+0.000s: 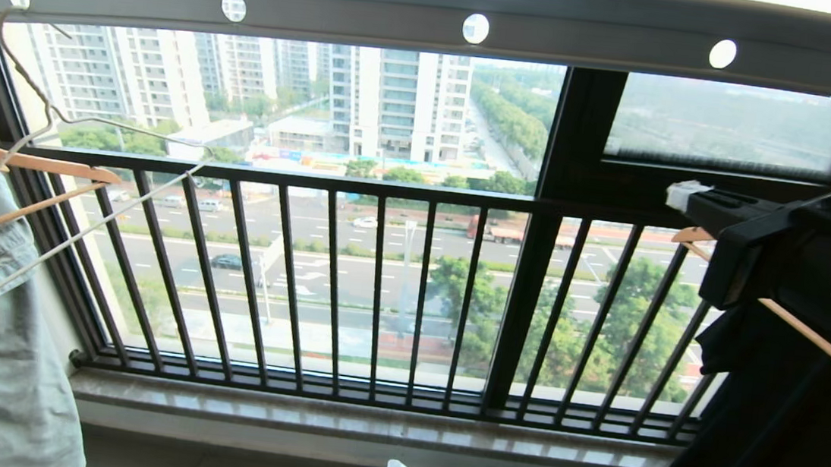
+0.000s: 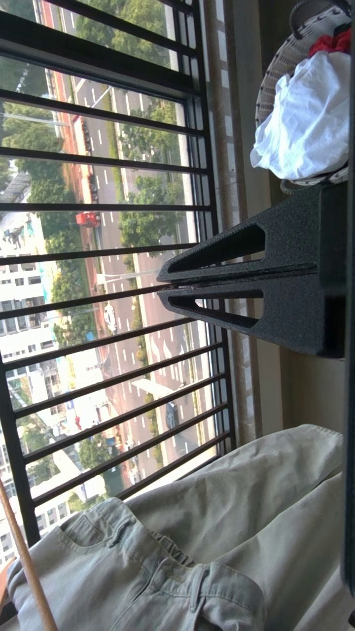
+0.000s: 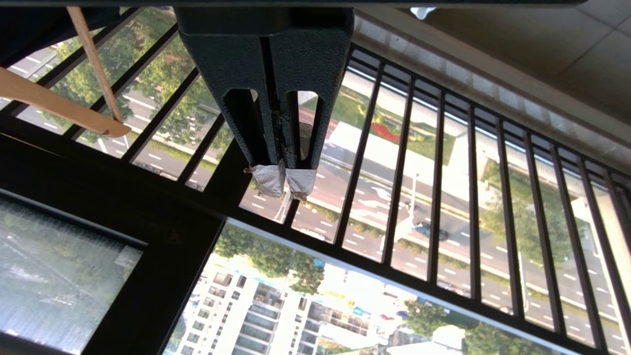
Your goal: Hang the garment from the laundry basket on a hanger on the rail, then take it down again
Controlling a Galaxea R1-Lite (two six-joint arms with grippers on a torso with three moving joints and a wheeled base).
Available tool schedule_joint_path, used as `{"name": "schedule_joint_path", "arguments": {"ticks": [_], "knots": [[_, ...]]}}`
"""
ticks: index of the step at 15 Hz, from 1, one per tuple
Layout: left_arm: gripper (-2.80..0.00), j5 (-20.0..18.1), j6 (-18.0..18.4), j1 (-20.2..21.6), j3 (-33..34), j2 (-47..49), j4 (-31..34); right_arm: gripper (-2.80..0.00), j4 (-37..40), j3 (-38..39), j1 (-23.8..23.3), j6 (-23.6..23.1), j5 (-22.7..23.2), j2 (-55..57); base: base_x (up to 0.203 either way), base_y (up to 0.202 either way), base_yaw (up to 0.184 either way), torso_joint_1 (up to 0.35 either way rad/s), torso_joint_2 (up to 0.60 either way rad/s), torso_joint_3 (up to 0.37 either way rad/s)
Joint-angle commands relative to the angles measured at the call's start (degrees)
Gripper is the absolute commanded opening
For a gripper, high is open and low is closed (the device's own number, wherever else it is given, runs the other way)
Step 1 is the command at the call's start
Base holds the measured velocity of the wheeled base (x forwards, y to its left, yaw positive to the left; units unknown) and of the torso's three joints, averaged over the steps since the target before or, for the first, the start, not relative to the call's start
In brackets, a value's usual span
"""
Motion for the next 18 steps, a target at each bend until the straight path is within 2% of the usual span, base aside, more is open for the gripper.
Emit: {"name": "schedule_joint_path", "arguments": {"ticks": [1,3,4,6,8,10,12,16,18], "knots": [[-2.8,-0.17,-2.85,-0.01,0.27,-0.05,2.86,-2.8,2.64,-0.05,-0.73,-0.55,-2.92,-13.07,0.0,0.0,0.0,0.0,0.0,0.0],[-2.8,-0.09,-4.89,-0.01,0.27,-0.05,2.67,-2.8,9.54,-0.9,-1.51,-1.07,-5.8,-22.46,0.0,0.0,0.0,0.0,0.0,0.0],[-2.8,0.08,-5.52,-0.01,0.27,-0.05,2.67,-2.8,13.53,-1.01,-3.42,-1.17,-6.98,-27.11,0.0,0.0,0.0,0.0,0.0,0.0],[-2.8,0.18,-8.02,-0.01,0.27,-0.05,2.67,-2.8,18.36,-1.03,-11.07,-0.59,-8.16,-35.64,0.0,0.0,0.0,0.0,0.0,0.0],[-2.8,0.26,-8.34,-0.01,0.27,-0.05,2.67,-2.8,21.91,-1.11,-22.29,0.11,-9.35,-42.93,0.0,0.0,0.0,0.0,0.0,0.0],[-2.8,0.26,-8.34,-0.01,0.27,-0.05,2.67,-2.8,27.63,-0.64,-30.47,0.43,-9.86,-50.36,0.0,0.0,0.0,0.0,0.0,0.0],[-2.8,0.26,-8.34,-0.01,0.27,-0.05,2.67,-2.8,32.44,3.02,-32.48,0.67,-7.99,-55.94,0.0,0.0,0.0,0.0,0.0,0.0],[-2.8,0.26,-8.34,-0.01,0.27,-0.05,2.67,-2.8,35.14,20.66,-32.97,1.23,-2.9,-65.84,0.0,0.0,0.0,0.0,0.0,0.0],[-2.8,0.26,-8.42,-0.01,0.27,-0.05,2.67,-2.8,34.62,32.0,-33.01,5.6,3.11,-70.01,0.0,0.0,0.0,0.0,0.0,0.0]]}}
